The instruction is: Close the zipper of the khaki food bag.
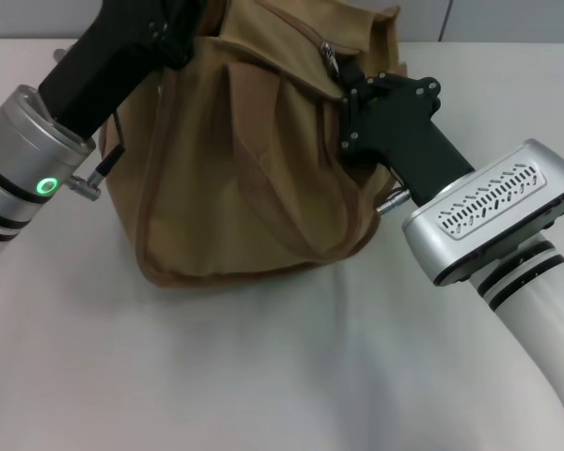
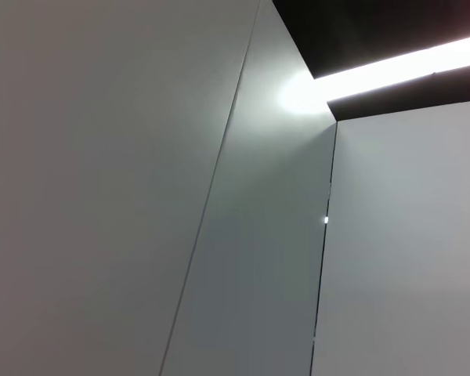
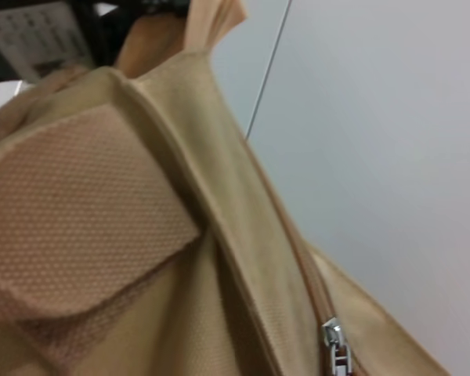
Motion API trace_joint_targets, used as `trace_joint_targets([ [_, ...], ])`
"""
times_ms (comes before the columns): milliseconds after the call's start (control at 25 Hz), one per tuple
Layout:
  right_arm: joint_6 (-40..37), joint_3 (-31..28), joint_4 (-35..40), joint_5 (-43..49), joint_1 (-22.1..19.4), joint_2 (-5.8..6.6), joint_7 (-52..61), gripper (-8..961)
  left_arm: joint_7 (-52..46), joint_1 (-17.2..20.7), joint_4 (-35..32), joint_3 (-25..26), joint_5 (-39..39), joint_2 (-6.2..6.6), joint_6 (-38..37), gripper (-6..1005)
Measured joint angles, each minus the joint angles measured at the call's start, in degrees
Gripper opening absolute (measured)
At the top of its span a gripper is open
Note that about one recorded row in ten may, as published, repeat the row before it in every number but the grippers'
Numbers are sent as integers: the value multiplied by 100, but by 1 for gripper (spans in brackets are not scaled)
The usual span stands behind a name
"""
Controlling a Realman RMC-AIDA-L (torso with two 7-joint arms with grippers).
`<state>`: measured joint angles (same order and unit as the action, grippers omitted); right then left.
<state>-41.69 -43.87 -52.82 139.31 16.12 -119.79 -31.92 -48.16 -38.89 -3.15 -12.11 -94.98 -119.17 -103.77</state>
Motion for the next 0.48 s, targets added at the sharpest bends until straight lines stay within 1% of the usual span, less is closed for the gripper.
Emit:
trace_joint_targets([
  [320,-86,160,-8,9,17,0,2,110,5,-86,74,-2,-7,0,2,28],
  [480,-112,145,-3,-1,29,-1,28,274,6,-91,86,-2,-8,-1,13,28],
])
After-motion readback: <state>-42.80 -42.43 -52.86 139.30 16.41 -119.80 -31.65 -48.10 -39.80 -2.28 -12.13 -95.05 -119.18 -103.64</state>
